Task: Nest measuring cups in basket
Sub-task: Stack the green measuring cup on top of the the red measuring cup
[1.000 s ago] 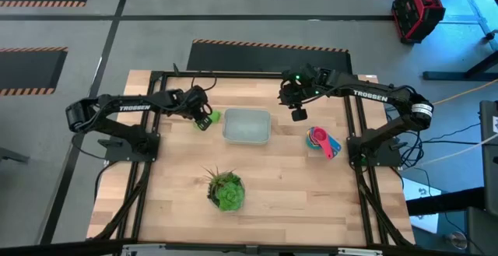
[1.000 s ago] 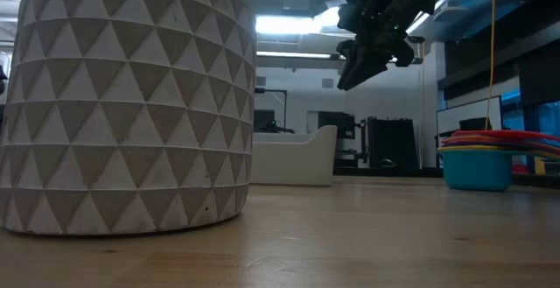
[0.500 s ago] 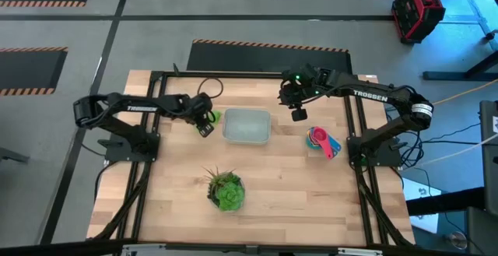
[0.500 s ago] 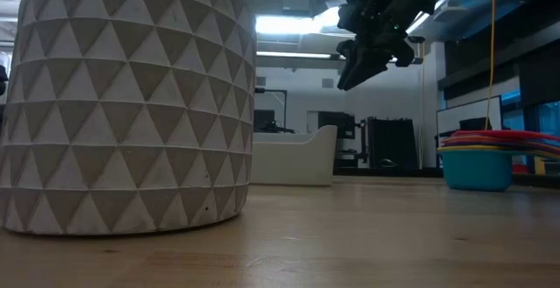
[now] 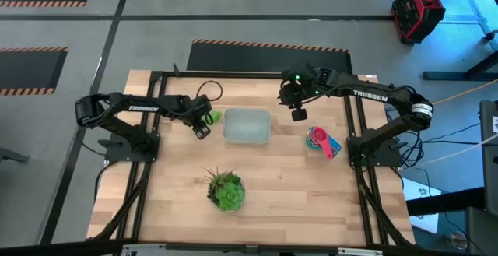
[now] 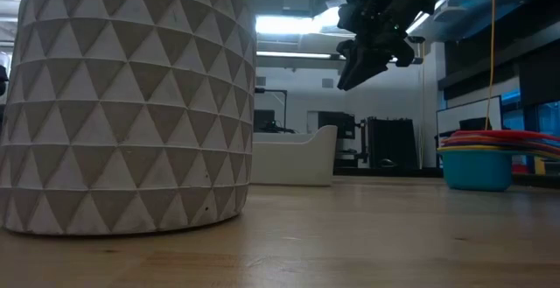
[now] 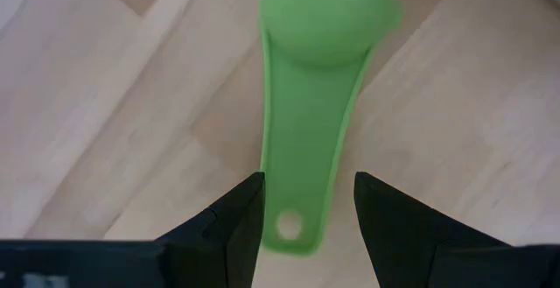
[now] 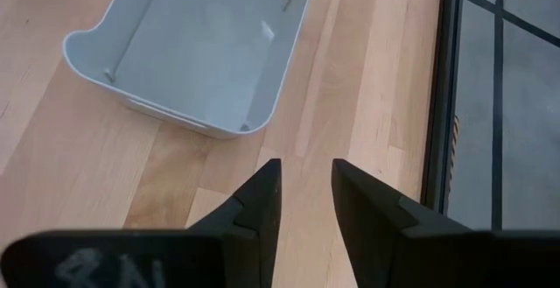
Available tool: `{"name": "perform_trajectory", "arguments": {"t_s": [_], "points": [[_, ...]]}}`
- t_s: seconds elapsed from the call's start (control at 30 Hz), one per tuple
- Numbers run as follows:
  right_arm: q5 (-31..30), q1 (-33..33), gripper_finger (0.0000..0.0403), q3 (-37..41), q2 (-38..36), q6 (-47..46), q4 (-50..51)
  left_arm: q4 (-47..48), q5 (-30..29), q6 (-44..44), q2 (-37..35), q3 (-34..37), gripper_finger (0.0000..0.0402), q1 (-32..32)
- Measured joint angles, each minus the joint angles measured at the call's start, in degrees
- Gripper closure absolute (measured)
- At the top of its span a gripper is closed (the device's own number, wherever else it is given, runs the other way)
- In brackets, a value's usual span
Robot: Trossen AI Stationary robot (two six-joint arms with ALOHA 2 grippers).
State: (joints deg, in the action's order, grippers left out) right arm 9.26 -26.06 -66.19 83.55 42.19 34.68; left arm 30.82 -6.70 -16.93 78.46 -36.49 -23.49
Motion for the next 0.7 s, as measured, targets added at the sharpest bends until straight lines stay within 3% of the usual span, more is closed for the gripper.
{"name": "perform_trajectory", "arguments": {"t_s": [0.7], "points": [[0.0,0.0,0.0295,0.0,0.0,0.0,0.0,2.8,-1.3,-0.5,0.0,0.0,0.023,0.0]]}}
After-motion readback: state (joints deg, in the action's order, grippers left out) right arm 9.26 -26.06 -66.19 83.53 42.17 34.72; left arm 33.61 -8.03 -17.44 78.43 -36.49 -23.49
